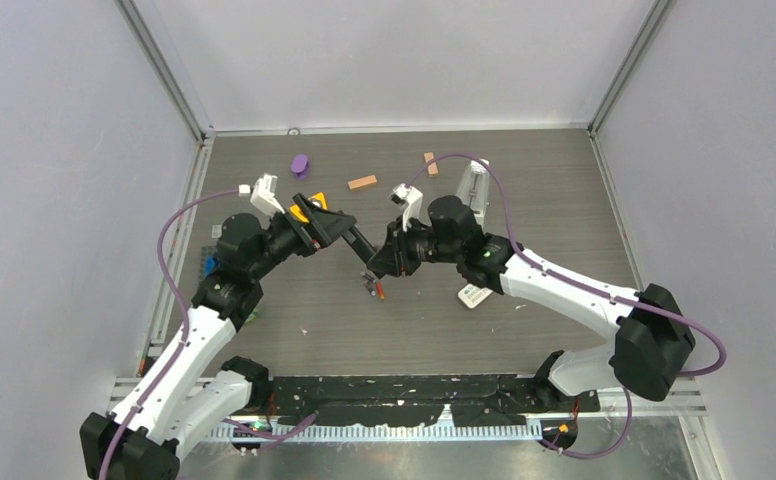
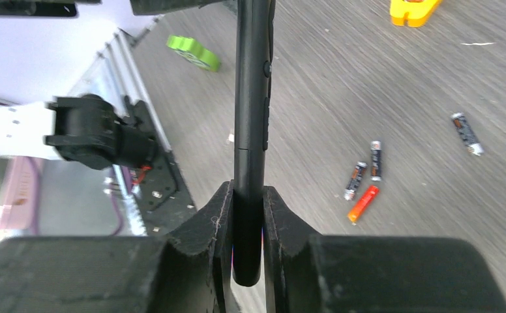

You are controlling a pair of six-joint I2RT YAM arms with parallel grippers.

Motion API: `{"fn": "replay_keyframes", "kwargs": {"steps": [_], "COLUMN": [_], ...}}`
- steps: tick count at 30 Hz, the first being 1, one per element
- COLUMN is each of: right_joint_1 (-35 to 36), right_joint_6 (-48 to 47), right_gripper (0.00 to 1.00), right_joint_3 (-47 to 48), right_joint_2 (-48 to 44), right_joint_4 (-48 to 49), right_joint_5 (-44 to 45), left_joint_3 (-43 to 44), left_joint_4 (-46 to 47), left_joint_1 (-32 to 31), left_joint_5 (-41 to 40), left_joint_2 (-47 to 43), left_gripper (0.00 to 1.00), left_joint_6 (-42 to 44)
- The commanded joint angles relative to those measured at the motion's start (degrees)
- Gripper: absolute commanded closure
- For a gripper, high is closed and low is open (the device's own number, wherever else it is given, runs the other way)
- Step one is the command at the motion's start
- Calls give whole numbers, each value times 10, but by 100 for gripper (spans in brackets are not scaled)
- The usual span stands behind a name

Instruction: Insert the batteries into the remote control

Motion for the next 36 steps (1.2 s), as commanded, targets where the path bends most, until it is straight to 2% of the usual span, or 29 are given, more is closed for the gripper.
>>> {"fn": "replay_keyframes", "kwargs": {"steps": [1, 5, 9, 15, 18, 24, 27, 33, 36], "right_joint_1": [-23, -53, -64, -66, -66, -67, -71, -77, -77], "right_joint_6": [93, 145, 201, 303, 325, 348, 380, 409, 412], "right_gripper": [95, 95, 95, 95, 95, 95, 95, 95, 94], "right_joint_3": [-6, -10, -9, -29, -32, -34, -40, -37, -34], "right_joint_2": [-20, -30, -27, -26, -25, -15, -9, 15, 20], "right_joint_4": [91, 135, 185, 290, 306, 319, 367, 396, 389], "right_joint_5": [-142, -173, -206, -234, -232, -242, -262, -317, -320], "left_joint_3": [9, 8, -8, -18, -24, -31, -40, -53, -54], "left_joint_4": [87, 90, 158, 198, 230, 273, 296, 349, 355], "left_joint_1": [2, 3, 3, 3, 3, 7, 14, 30, 30], "left_joint_5": [71, 103, 137, 155, 168, 191, 199, 214, 219], "left_joint_2": [-10, -14, -7, 5, 6, 6, 7, 17, 26], "left_gripper": [11, 12, 13, 19, 29, 55, 68, 75, 85], "left_joint_6": [50, 49, 13, -22, -45, -70, -89, -132, -135]}}
